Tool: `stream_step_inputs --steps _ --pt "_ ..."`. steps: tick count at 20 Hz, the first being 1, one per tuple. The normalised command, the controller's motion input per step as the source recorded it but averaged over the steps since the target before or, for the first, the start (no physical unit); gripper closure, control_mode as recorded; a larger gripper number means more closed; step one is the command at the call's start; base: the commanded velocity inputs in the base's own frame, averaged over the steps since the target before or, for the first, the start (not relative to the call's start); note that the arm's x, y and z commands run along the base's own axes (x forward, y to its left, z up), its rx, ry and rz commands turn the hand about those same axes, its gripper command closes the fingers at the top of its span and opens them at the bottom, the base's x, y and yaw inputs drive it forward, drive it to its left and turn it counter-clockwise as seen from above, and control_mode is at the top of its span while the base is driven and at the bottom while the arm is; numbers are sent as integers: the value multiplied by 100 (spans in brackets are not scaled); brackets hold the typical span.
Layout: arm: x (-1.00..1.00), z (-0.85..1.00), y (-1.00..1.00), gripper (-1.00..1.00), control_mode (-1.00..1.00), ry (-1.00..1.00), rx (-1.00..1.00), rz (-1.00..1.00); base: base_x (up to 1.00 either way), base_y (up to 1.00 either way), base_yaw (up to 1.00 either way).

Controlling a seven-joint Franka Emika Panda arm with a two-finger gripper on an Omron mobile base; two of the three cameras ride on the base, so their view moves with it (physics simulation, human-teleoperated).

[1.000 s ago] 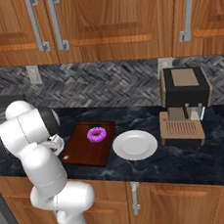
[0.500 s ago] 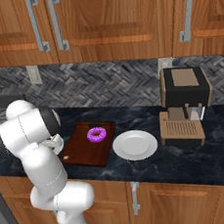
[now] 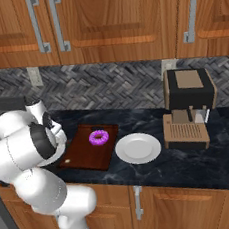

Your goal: Move the dessert items from the plates to the tray.

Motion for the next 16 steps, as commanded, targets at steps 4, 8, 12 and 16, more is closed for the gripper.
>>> stream_step_inputs --steps 4,8,12,16 --pt "-17 -1 -92 100 -100 1 0 -22 0 0 0" --pt "-25 -7 -84 100 -100 0 0 -25 0 0 0" --pt "-8 -13 -77 100 -100 0 0 -16 0 0 0" --pt "14 -7 -53 100 -100 2 0 0 0 0 0"
